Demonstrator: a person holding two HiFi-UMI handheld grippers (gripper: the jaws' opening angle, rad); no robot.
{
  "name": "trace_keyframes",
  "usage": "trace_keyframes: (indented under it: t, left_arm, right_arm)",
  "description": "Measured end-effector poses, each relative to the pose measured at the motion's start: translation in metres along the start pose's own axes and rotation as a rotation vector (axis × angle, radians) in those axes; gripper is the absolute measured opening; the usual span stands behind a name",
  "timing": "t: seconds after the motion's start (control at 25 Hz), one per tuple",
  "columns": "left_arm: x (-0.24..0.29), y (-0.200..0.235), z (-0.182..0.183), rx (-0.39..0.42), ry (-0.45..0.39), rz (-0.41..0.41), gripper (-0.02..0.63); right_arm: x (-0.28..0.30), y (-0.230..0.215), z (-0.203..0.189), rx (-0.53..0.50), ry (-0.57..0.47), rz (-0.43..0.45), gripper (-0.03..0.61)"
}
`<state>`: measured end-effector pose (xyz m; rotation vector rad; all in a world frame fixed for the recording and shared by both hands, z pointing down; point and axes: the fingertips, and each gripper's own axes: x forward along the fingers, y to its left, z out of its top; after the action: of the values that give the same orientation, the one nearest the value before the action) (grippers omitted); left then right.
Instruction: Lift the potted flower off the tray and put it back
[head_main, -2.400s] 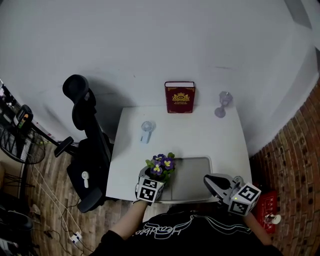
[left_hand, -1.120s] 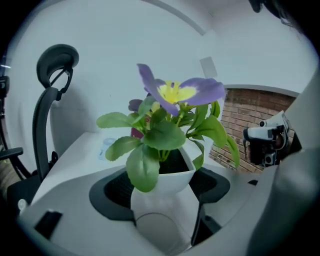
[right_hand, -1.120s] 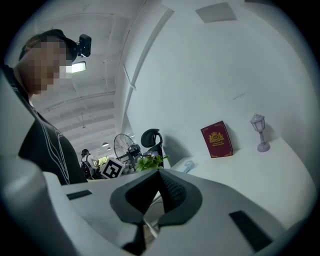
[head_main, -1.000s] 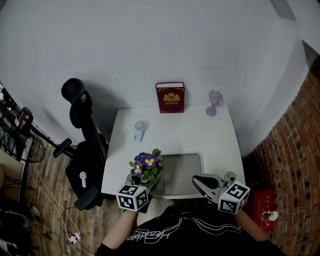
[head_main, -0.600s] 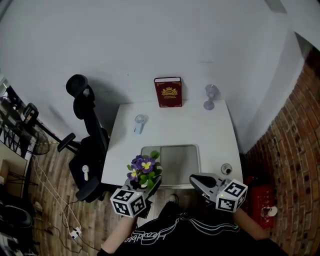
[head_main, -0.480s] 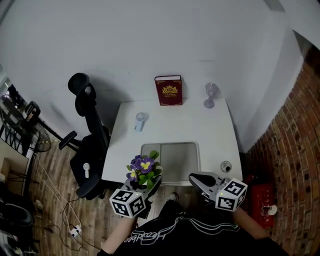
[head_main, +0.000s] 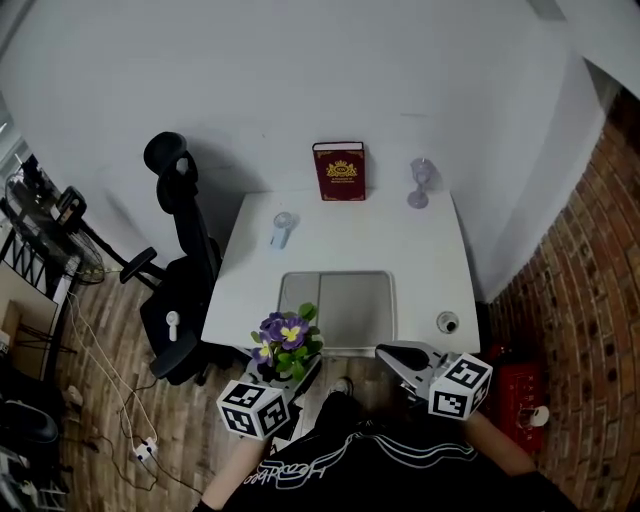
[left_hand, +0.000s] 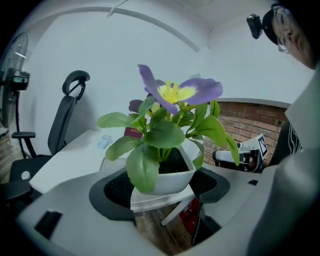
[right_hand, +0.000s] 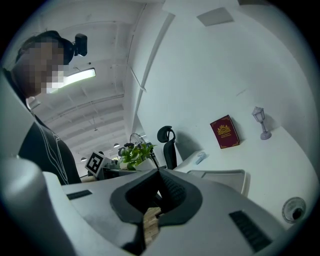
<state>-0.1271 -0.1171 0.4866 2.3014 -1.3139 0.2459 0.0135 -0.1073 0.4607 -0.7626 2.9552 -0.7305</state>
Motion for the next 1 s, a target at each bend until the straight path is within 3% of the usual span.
trace_keyframes:
  t: [0.56,1.0]
  left_arm:
    - [0.007,0.007,0.007,0.002,-0.005,-0.013,0.353]
    - [0.044,0.028,0.032,0.081,-0.004,-0.003,0.353]
  right_arm:
    - [0.012,-0.004,0.005,-0.005,0.011,-0.004,0.0]
    - [0.022,-0.037,0.018,0.02,-0.021,-0.053,0.0]
